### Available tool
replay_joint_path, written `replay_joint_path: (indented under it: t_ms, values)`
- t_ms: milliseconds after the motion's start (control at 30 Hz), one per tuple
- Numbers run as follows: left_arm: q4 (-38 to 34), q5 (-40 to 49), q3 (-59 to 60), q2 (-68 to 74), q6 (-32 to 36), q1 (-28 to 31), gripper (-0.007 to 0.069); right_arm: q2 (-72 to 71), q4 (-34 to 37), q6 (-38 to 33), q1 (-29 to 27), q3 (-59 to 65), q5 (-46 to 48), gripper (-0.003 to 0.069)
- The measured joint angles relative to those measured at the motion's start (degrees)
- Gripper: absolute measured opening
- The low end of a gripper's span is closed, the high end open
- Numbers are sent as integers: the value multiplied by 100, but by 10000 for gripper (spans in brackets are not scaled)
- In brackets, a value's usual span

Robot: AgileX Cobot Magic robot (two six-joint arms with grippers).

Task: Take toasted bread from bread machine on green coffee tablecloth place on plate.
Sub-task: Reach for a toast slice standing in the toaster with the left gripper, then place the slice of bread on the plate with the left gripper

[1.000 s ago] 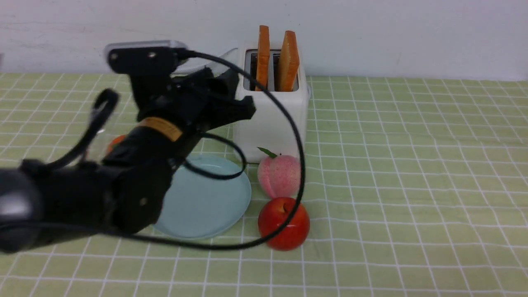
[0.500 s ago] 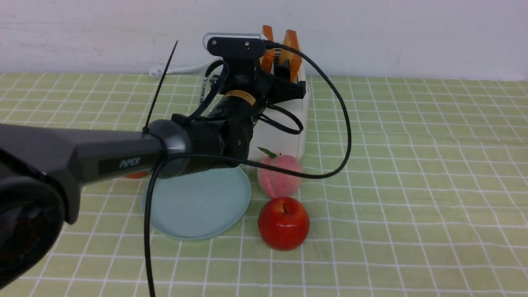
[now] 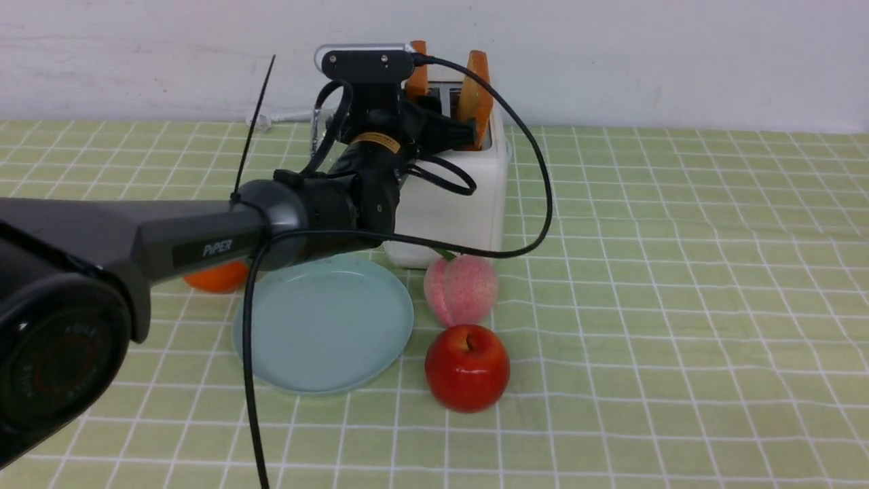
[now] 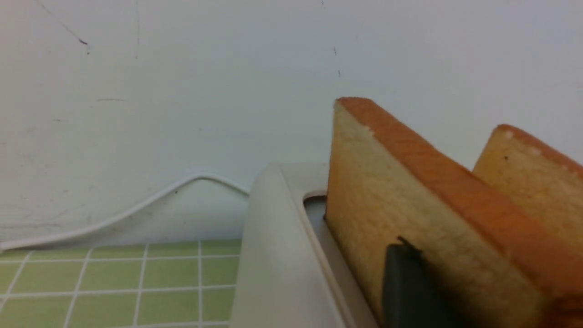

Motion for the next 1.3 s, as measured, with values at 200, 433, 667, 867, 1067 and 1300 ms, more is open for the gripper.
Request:
replay_joint_path:
  t_ms: [200,433,667,867,1067,1300]
  values:
    - [-20,288,-11,-210,2,14,103,0,0,-20,0,0,0,14]
    - [-52,1578,-11,-1678,8,27,103,0,0,-20,0,0,0,18]
    - [-270,4688,115,-3520,-17,33,103,0,56,-23,0,0,160,3]
    - [-721,5245,1644,-4508,-309,313,103,-8,184,-23,0,0,337,1]
    - [-1343,4764,3543,-4615,-144,589,103,-377,437,-150,0,0,644,1]
    - [-1789,4144,3838,-4176,234,699,103,-521,1478,-913,0,-4,446,1]
